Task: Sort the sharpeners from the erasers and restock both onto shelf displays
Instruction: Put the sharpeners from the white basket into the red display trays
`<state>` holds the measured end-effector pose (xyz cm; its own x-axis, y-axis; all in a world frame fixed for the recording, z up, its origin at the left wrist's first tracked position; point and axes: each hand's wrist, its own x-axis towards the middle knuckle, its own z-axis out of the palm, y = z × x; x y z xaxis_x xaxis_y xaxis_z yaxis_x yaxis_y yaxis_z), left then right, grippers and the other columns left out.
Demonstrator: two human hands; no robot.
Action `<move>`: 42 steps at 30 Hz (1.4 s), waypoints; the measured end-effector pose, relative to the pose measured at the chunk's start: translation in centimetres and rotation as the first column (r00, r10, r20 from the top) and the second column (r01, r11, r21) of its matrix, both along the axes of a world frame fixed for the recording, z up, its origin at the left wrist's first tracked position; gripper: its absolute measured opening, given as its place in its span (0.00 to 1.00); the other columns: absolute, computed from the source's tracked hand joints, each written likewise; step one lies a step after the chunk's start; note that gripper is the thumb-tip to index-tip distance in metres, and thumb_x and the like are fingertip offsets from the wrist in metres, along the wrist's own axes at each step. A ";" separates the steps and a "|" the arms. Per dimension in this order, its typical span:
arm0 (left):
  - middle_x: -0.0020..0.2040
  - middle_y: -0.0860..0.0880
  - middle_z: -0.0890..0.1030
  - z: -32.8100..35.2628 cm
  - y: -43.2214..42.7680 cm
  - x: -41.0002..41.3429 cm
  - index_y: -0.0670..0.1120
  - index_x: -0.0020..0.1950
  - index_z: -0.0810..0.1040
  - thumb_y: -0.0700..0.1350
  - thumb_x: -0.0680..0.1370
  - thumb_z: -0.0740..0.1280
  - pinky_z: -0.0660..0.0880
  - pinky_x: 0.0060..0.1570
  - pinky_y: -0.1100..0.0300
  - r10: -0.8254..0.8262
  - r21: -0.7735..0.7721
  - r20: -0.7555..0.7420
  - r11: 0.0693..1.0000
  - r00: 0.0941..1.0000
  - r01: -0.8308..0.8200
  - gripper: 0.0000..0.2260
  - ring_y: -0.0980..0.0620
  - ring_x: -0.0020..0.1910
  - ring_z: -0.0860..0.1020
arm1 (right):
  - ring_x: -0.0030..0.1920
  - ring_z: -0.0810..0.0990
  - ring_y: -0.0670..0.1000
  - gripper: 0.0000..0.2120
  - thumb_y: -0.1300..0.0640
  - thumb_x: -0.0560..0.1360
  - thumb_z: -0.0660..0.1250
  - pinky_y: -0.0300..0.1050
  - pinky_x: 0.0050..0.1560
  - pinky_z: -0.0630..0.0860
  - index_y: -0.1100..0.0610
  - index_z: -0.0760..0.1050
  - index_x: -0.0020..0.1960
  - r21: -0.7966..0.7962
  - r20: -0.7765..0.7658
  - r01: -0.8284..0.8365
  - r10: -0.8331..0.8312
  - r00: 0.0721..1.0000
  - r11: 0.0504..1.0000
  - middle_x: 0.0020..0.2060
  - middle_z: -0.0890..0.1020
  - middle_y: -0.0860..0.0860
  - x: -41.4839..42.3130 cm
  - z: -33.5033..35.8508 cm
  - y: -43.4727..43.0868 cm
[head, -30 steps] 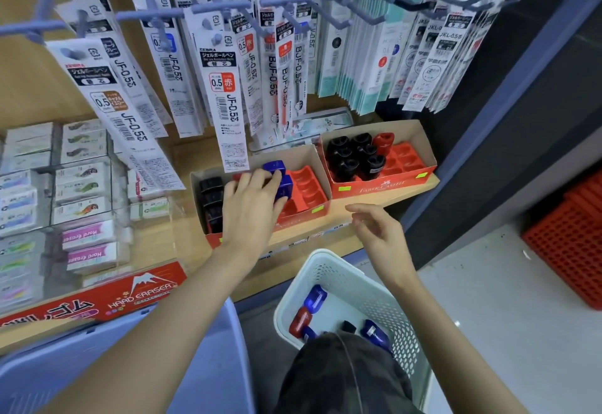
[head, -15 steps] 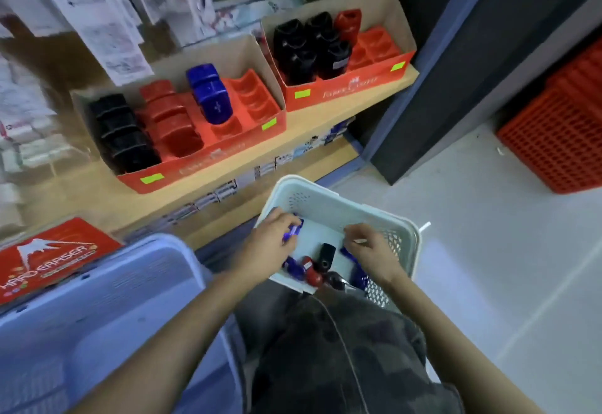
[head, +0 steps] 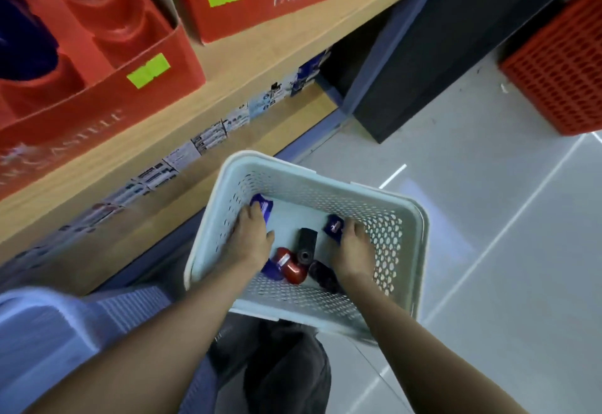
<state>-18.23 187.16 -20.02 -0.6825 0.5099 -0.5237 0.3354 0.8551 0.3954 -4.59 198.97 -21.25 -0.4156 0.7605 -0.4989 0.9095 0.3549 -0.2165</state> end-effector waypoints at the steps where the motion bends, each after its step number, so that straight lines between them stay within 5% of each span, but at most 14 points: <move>1: 0.66 0.40 0.69 -0.4 0.2 0.1 0.40 0.68 0.63 0.44 0.77 0.67 0.64 0.67 0.50 0.004 -0.025 -0.018 1.000 1.000 -0.005 0.24 0.41 0.65 0.69 | 0.58 0.72 0.59 0.20 0.67 0.73 0.60 0.49 0.52 0.69 0.59 0.66 0.65 0.037 0.035 -0.054 0.052 0.998 0.998 0.61 0.71 0.57 0.1 -0.4 -0.1; 9: 0.62 0.39 0.71 -1.7 1.8 0.6 0.39 0.66 0.66 0.44 0.79 0.64 0.73 0.51 0.53 -0.001 -0.139 -0.105 0.990 0.994 -0.013 0.18 0.42 0.56 0.76 | 0.64 0.67 0.58 0.25 0.53 0.74 0.68 0.51 0.63 0.63 0.58 0.64 0.66 -0.051 -0.035 0.023 -0.025 0.999 0.998 0.63 0.68 0.57 -0.8 -1.4 -0.6; 13: 0.60 0.39 0.74 -1.8 2.9 0.8 0.37 0.64 0.66 0.46 0.79 0.65 0.72 0.48 0.54 0.090 -0.075 -0.093 0.992 0.992 -0.097 0.19 0.42 0.56 0.76 | 0.62 0.68 0.56 0.22 0.52 0.71 0.70 0.50 0.63 0.63 0.57 0.68 0.61 -0.086 -0.043 0.082 -0.086 0.995 0.993 0.60 0.70 0.55 -1.1 -1.7 -0.4; 20: 0.57 0.45 0.77 -0.1 3.0 0.5 0.43 0.60 0.71 0.37 0.73 0.71 0.71 0.56 0.54 0.259 0.205 0.258 0.927 0.931 -0.315 0.17 0.45 0.57 0.76 | 0.51 0.76 0.55 0.14 0.58 0.68 0.70 0.53 0.53 0.75 0.52 0.67 0.47 -0.353 -0.305 0.317 -0.429 0.850 0.880 0.42 0.79 0.51 -1.4 0.9 -1.4; 24: 0.54 0.50 0.77 4.1 1.7 0.7 0.46 0.57 0.68 0.38 0.73 0.72 0.68 0.52 0.58 0.273 0.298 0.418 0.860 0.867 -0.415 0.18 0.51 0.51 0.77 | 0.42 0.78 0.48 0.18 0.71 0.69 0.70 0.38 0.42 0.76 0.58 0.65 0.50 -0.620 -0.410 0.291 -0.617 0.672 0.729 0.43 0.77 0.51 -1.7 4.8 -1.8; 29: 0.58 0.46 0.78 10.6 1.1 0.8 0.45 0.59 0.68 0.37 0.73 0.71 0.70 0.49 0.62 0.204 0.434 0.485 0.788 0.850 -0.436 0.19 0.52 0.50 0.77 | 0.42 0.78 0.46 0.20 0.71 0.73 0.66 0.38 0.43 0.77 0.58 0.64 0.60 -0.704 -0.543 0.087 -0.612 0.575 0.705 0.47 0.78 0.54 -1.8 10.7 -2.0; 34: 0.52 0.52 0.79 18.2 0.8 1.1 0.53 0.59 0.69 0.37 0.73 0.72 0.71 0.42 0.74 0.142 0.616 0.389 0.694 0.910 -0.372 0.21 0.63 0.41 0.78 | 0.43 0.75 0.49 0.06 0.58 0.79 0.61 0.43 0.48 0.73 0.59 0.69 0.54 -0.685 -0.639 -0.065 -0.556 0.531 0.726 0.43 0.76 0.53 -2.3 18.2 -0.6; 38: 0.51 0.56 0.80 24.2 2.0 -0.2 0.60 0.54 0.70 0.38 0.71 0.73 0.72 0.44 0.69 0.122 0.742 0.229 0.620 0.966 -0.255 0.21 0.61 0.43 0.78 | 0.39 0.75 0.47 0.04 0.59 0.78 0.63 0.37 0.43 0.73 0.60 0.72 0.49 -0.532 -0.786 -0.184 -0.402 0.469 0.826 0.38 0.77 0.53 -3.8 24.4 2.3; 42: 0.47 0.56 0.80 30.0 4.6 -2.8 0.61 0.51 0.70 0.37 0.70 0.74 0.70 0.41 0.71 0.147 0.827 0.072 0.543 0.987 -0.142 0.23 0.63 0.39 0.76 | 0.43 0.78 0.46 0.05 0.63 0.74 0.69 0.38 0.46 0.75 0.57 0.78 0.49 -0.323 -0.904 -0.267 -0.213 0.370 0.908 0.44 0.81 0.53 -7.0 30.4 6.3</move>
